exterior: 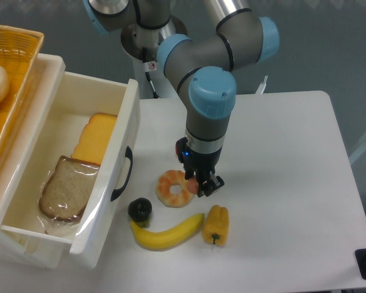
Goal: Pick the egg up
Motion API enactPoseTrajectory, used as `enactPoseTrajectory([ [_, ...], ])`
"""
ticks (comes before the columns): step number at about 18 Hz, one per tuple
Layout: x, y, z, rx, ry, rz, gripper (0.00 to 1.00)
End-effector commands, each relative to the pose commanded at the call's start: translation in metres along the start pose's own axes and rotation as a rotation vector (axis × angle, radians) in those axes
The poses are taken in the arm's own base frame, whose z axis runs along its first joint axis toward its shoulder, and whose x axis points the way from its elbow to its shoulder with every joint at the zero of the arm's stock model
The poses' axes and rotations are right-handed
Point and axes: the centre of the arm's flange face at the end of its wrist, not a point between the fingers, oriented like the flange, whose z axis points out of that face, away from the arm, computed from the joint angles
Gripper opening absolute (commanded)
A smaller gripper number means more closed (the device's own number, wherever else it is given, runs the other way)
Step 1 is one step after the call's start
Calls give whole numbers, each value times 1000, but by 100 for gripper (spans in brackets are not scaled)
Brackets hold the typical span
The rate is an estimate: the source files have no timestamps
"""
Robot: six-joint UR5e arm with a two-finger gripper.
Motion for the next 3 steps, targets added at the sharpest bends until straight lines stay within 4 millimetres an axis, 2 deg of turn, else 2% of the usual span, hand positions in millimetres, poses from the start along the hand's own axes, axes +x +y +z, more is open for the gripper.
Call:
enactPoseTrajectory([
  [3, 1, 4, 4, 4, 9, -7, 38],
])
